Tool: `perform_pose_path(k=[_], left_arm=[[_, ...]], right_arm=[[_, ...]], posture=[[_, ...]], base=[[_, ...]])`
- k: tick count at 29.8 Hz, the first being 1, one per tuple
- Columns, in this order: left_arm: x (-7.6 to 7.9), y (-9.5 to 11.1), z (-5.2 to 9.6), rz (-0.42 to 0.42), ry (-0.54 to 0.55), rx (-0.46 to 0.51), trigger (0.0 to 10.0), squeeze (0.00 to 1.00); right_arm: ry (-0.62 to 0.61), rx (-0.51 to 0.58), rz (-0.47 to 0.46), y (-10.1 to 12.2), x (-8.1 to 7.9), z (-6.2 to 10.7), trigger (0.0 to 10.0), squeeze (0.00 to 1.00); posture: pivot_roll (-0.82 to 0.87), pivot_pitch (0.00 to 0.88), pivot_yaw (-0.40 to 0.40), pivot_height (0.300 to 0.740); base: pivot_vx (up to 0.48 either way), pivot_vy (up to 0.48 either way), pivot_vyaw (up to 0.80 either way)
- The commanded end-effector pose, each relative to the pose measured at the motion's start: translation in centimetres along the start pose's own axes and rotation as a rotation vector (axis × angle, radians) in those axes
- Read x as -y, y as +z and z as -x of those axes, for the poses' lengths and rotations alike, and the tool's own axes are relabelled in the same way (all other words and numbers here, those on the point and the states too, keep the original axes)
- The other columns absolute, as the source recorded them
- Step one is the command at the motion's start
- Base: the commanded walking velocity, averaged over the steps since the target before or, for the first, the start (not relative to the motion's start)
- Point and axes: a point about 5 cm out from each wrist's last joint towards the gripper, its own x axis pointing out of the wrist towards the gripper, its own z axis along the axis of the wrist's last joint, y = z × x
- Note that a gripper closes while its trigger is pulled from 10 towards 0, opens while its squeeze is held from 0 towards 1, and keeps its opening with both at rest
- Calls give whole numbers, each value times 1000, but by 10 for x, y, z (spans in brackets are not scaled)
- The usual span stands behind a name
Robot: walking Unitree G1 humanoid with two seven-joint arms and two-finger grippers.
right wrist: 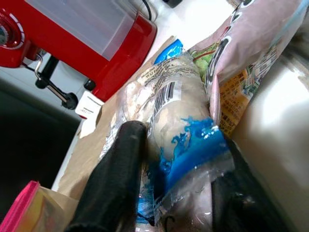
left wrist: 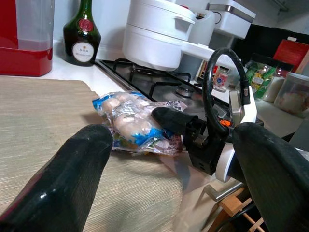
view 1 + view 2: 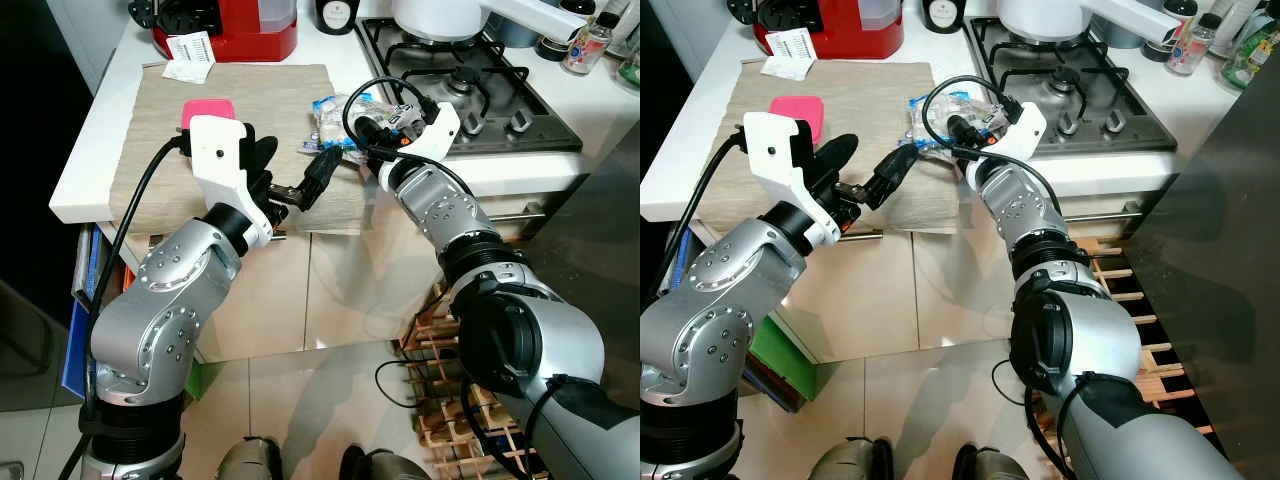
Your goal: Restocking fridge
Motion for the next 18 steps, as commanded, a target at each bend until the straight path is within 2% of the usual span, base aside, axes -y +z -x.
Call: perform_pose_path(k=[1,9,14,15,18], left_arm=[[2,0,-2,-7,-10,-2,10000,0],[1,-1,-2,-6,-9,-5,10000,0],[1,-1,-3,-7,-11,-5,10000,0],[1,-1,-3,-7,-11,-5,10000,0],[1,-1,-3,-8,-11,-6,10000,0]], right_arm=[[42,13,-14,3,-11,-3,0,0],[88,82,-41,18,-23,-4,0,0],[129,153,-67,34,-32,-4,0,0],[149,198,-77,42,-36,-3,0,0],[157,231,-77,48,-37,-2,0,0]], posture=[[93,105,-56,740],[89,106,-54,740],[87,105,-53,740],[86,105,-53,740],[86,105,-53,740]], base=[[0,0,0],[0,0,0],[0,0,0],[0,0,0],[0,0,0]])
